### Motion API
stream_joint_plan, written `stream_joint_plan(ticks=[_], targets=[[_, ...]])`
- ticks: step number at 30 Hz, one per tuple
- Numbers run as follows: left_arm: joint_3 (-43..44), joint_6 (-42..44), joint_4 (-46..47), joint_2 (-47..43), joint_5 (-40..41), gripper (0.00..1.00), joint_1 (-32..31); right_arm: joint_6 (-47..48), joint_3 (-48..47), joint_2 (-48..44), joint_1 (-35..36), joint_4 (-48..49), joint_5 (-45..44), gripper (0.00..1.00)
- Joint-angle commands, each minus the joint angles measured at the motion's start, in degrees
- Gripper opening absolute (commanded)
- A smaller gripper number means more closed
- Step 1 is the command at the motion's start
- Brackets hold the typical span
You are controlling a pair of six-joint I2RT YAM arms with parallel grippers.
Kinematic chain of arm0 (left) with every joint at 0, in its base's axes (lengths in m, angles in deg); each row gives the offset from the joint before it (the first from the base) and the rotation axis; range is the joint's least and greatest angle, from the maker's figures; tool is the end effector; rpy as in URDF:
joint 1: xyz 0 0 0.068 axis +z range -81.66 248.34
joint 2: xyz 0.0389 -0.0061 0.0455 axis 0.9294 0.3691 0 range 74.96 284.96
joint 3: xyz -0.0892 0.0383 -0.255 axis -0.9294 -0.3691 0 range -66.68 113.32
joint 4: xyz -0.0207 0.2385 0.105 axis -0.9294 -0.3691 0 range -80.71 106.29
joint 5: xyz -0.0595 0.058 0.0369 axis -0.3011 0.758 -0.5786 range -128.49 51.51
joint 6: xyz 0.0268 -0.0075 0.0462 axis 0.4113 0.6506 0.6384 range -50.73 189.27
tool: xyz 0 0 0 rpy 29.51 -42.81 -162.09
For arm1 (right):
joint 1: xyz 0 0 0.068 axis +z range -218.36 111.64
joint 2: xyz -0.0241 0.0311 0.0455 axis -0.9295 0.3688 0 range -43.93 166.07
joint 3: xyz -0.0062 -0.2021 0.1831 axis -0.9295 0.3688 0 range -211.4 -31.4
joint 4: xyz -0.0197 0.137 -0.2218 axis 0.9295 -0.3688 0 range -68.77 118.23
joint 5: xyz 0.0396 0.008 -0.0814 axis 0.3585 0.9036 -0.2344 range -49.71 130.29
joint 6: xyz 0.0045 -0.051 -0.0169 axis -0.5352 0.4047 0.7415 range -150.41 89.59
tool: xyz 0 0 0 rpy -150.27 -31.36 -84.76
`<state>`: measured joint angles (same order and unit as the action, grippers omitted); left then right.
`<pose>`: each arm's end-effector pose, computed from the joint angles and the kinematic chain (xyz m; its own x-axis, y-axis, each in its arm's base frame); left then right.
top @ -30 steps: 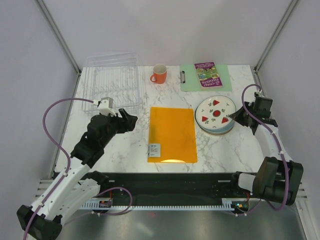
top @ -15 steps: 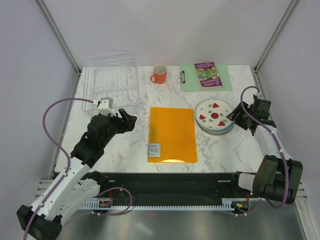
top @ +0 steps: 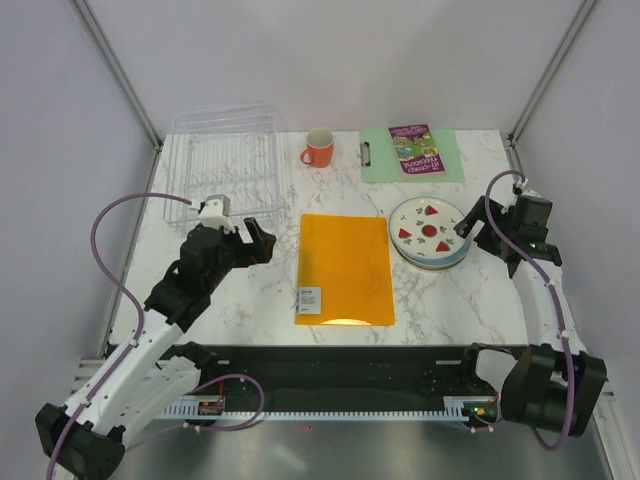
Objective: Unload the plates from the dish rack
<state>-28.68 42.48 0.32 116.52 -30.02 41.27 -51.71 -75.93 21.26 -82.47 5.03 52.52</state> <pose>0.1570 -0.0744 0.2968 -0.4129 -0.2895 -0.8635 0.1573 0.9112 -0.3807 0.2327 -0.0506 0.2474 -0.5933 0.5152 -0.6185 0.3280 0.8564 0.3987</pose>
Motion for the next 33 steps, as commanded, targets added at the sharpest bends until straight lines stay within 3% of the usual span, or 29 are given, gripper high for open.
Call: stream_joint_plan(ticks=[1,10,20,33], targets=[[3.6,4.9,-2.5,2.4,1.9,1.00,0.0,4.0,-5.8,-7.3,-0.1,-1.2,2.5,0.98],[4.3,7.2,-3.3,-2.3,6.1,1.00,0.0,3.9,-0.8,-17.6,0.8,5.4,4.1,0.98],[2.7,10.0,-3.8,-7.9,10.9,1.00,0.0,3.6,3.1,-18.5,0.9,9.3,5.7,0.98],[4.4,9.6,-3.5,-2.5,12.9,1.00,0.0,4.2,4.9,-16.0,0.9,11.1,1.2,0.98]])
